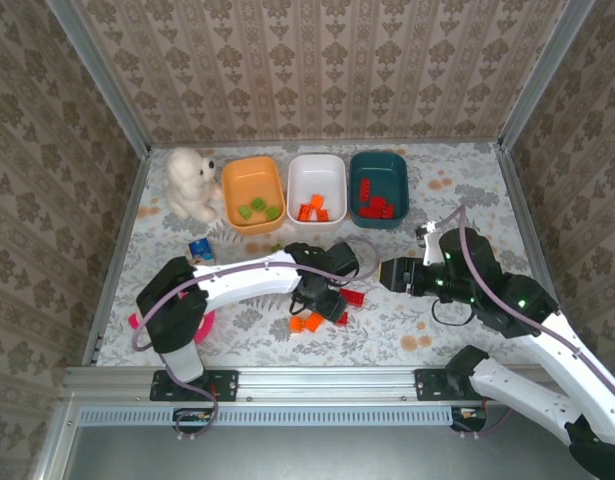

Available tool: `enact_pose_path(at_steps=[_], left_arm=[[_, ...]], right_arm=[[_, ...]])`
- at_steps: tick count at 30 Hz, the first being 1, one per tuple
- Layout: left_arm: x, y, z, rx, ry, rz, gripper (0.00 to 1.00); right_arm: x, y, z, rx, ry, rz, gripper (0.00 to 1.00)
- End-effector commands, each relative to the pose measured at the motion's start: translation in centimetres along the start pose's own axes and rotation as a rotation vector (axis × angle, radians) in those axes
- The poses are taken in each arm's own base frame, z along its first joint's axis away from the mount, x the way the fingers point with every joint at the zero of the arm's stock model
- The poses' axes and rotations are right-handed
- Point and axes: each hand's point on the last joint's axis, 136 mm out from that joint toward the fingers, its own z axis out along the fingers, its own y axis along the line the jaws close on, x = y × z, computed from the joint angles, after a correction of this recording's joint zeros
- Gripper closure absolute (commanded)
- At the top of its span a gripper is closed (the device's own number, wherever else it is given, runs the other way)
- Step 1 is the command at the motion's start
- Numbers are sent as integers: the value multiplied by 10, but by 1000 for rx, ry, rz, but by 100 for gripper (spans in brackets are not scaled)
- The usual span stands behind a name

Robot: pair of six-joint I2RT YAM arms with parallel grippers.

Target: Sort the legos into containers by color

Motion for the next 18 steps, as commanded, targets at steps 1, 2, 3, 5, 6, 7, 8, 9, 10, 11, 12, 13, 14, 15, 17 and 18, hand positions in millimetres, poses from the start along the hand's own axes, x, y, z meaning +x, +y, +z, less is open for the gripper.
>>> enact_pose_path(at_steps=[1, 2, 3, 5, 6, 7, 8, 9, 10, 11, 12, 13, 14, 15, 17, 18], left_arm=[[13, 6, 6, -37, 60, 100, 35], [14, 6, 8, -34, 64, 102, 35], [14, 6, 9, -32, 67, 103, 36], [16, 6, 11, -27, 68, 108, 37], [17, 4, 12, -19, 68, 111, 38], [19, 3, 14, -12, 72, 118, 39], [20, 2, 16, -7, 76, 122, 41], [22, 1, 18, -3, 81, 127, 42], [24, 1, 21, -3, 89, 132, 43], [26, 1, 23, -6, 96, 134, 43], [28, 2, 26, -9, 102, 134, 44], [30, 4, 29, -16, 107, 131, 44], [32, 5, 31, -18, 111, 127, 44], [32, 5, 33, -19, 112, 128, 44], [32, 5, 37, -18, 116, 129, 44], [32, 4, 39, -18, 119, 129, 44]], right_arm=[[-10, 2, -17, 11, -55, 24, 40], [-12, 3, -19, 12, -63, 27, 40], [-13, 3, -20, 13, -69, 30, 39], [-14, 3, -22, 13, -78, 33, 39], [-14, 2, -21, 15, -78, 35, 39], [-14, 2, -20, 18, -75, 38, 39], [-14, 2, -19, 17, -74, 40, 39], [-14, 2, -18, 14, -75, 40, 39], [-15, 3, -17, 12, -75, 41, 39], [-15, 3, -16, 12, -73, 41, 39], [-16, 4, -16, 13, -72, 40, 39], [-16, 4, -15, 12, -71, 38, 39], [-17, 5, -14, 10, -69, 36, 39], [-17, 5, -14, 9, -68, 36, 39], [-17, 6, -13, 9, -65, 35, 39], [-16, 5, -12, 10, -61, 36, 39]])
